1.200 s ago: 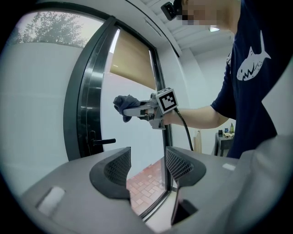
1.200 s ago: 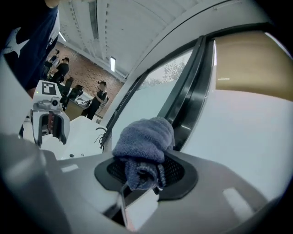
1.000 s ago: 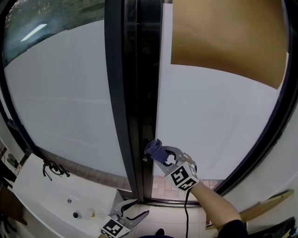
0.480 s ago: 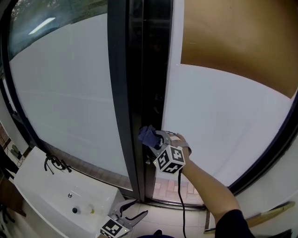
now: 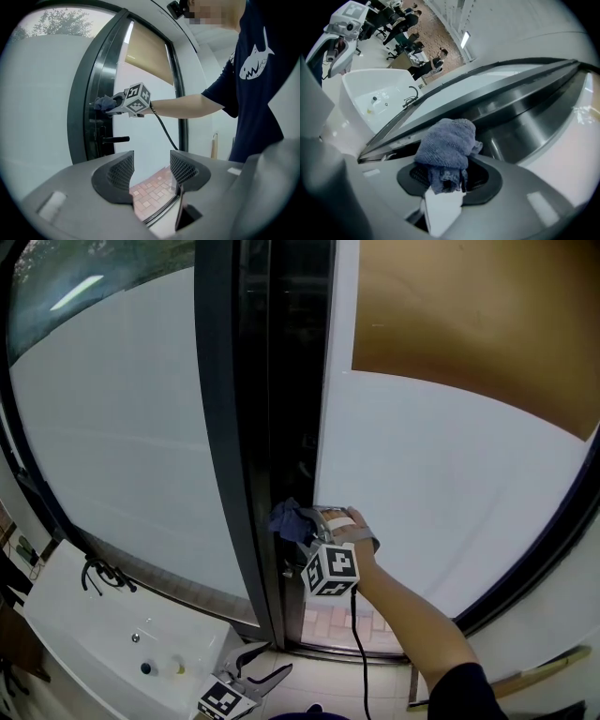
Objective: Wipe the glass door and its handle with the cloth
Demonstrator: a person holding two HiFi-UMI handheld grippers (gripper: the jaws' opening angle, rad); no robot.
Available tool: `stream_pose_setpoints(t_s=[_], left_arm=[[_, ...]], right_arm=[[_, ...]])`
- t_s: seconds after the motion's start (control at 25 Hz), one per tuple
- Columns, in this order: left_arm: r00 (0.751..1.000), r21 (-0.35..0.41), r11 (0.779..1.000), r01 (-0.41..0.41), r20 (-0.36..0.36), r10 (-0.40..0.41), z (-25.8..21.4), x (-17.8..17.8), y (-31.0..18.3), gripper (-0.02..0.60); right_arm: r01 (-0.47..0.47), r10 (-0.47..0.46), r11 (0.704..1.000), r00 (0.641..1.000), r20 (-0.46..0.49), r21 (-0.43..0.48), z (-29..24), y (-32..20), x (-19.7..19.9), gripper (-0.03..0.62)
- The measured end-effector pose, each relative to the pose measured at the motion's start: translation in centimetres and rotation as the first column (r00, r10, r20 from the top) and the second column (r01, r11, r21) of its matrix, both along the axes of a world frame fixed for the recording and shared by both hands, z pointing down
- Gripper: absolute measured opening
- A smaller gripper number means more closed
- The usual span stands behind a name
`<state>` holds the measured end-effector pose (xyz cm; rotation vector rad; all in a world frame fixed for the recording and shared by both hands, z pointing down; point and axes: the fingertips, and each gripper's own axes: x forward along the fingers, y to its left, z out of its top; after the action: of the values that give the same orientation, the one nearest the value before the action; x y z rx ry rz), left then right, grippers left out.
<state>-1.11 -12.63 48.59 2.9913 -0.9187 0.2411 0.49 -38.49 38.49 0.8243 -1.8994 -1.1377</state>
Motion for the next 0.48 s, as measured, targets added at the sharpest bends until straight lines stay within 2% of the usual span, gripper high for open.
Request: stream_pose_setpoints(t_s=[0.16, 0.36, 0.48], left_arm=[[0.999, 0.006, 0.999, -0.034, 0.008, 0.034, -0.1, 1.0, -0.4, 0.236], [0.997, 0.02, 0.997, -0.073, 0.01, 0.073, -0.6, 2.0, -0.4, 0.236], [0.996, 0.018, 0.996, -0.083, 0.014, 0.083, -0.4, 2.2, -0.2, 0.236]], right_arm=[[-0.029, 0.029, 1.0, 0.999, -0.013, 0.012, -0.1, 0.3, 2.2, 0.15], [-0.122, 0.122, 0.992, 0.992, 0.018, 0.006, -0.8, -0.1, 6.3, 0.15], [-0.161, 0.161, 0.987, 0.987, -0.002, 0.024, -0.9, 0.3, 8.7, 0.149]])
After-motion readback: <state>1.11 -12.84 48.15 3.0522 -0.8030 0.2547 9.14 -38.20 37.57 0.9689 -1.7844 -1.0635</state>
